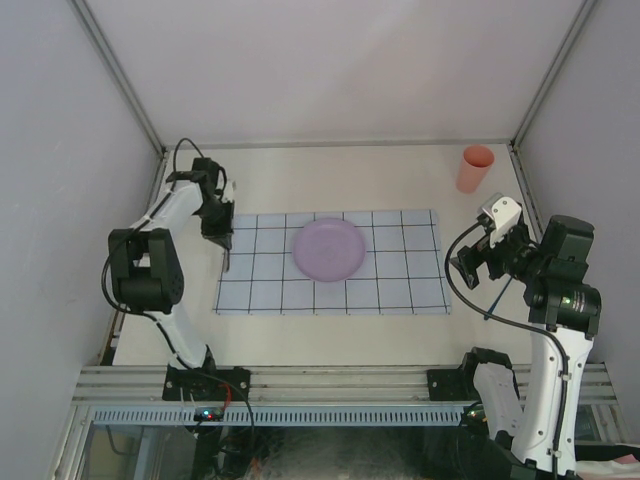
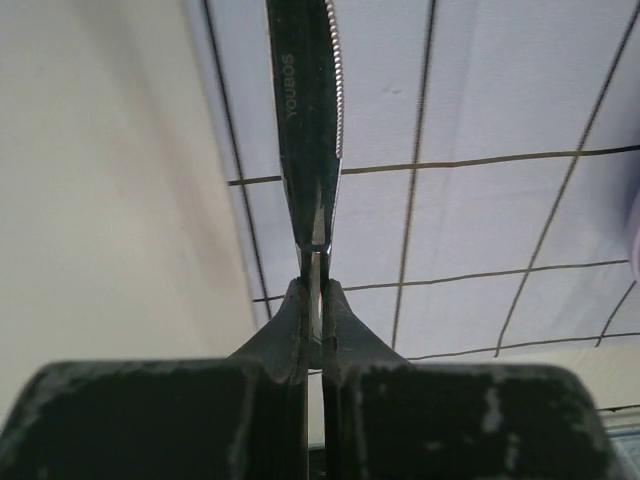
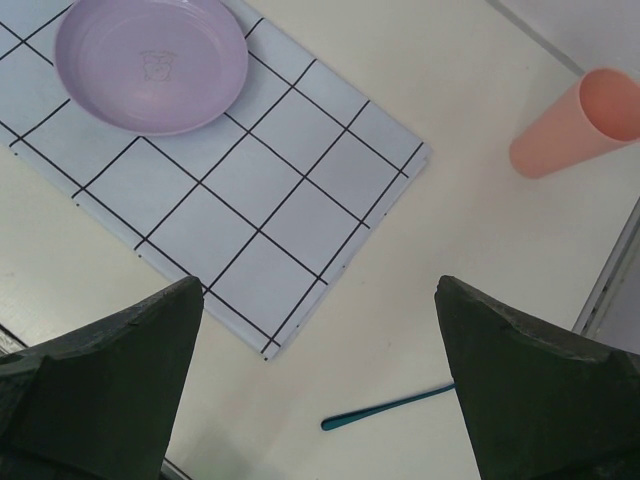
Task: Set the dinner table for one person
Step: Place the knife on the napkin.
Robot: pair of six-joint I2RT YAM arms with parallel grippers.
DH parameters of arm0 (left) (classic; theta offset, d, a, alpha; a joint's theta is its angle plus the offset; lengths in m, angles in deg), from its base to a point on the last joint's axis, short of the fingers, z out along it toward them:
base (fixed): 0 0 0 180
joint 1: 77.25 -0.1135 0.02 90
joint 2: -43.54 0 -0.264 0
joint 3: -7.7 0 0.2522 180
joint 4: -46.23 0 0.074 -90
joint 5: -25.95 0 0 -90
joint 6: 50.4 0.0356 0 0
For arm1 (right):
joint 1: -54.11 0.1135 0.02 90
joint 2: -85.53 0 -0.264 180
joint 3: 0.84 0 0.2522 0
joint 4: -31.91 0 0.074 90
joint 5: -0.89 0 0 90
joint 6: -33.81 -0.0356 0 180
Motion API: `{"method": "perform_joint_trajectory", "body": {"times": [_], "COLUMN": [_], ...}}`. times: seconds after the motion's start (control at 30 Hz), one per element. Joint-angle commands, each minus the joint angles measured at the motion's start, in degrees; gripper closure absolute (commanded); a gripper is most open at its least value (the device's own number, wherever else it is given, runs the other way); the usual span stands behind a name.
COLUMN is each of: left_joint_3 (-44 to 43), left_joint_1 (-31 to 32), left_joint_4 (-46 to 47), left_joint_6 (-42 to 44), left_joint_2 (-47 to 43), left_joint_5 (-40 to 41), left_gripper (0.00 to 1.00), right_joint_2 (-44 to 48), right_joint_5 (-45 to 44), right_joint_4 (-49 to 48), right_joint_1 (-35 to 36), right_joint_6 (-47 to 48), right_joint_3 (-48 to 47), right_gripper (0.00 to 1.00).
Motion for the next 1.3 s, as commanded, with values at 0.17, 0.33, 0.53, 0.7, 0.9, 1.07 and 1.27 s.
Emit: {"method": "perform_joint_trajectory", "body": {"times": [0.17,0.33,0.53,0.7,0.9,1.07,1.27], "left_joint_3": [-3.33,-3.3,-1.8,0.3,1.84,3.25,4.55], "left_joint_1": [5.3,6.95,9.04,10.76,10.91,10.88,10.87], "left_joint_4": [1.73,2.61,4.04,5.25,5.8,6.63,7.32], "left_joint_6": [-6.29,-7.38,-8.17,-8.28,-7.91,-8.62,-8.88], "left_joint_2": [2.81,2.97,3.72,3.56,4.6,4.42,3.15], "left_joint_5": [-4.61,-5.76,-5.71,-5.11,-4.59,-4.28,-4.24], "left_gripper": [1.0,1.0,1.0,1.0,1.0,1.0,1.0], "right_joint_2": [-0.21,0.26,0.64,0.84,1.54,1.46,1.44], "right_joint_5": [2.69,3.83,4.66,4.33,3.9,3.87,4.57], "right_joint_4": [-4.46,-5.72,-6.75,-6.47,-6.26,-6.31,-6.69], "right_joint_1": [-2.94,-5.0,-5.93,-6.04,-6.15,-6.22,-6.48], "right_joint_6": [-1.07,-1.76,-2.58,-2.41,-2.28,-2.24,-2.84], "right_joint_3": [0.8,2.02,2.9,2.9,2.9,2.9,2.93], "right_gripper": [0.0,0.0,0.0,0.01,0.0,0.0,0.0]}}
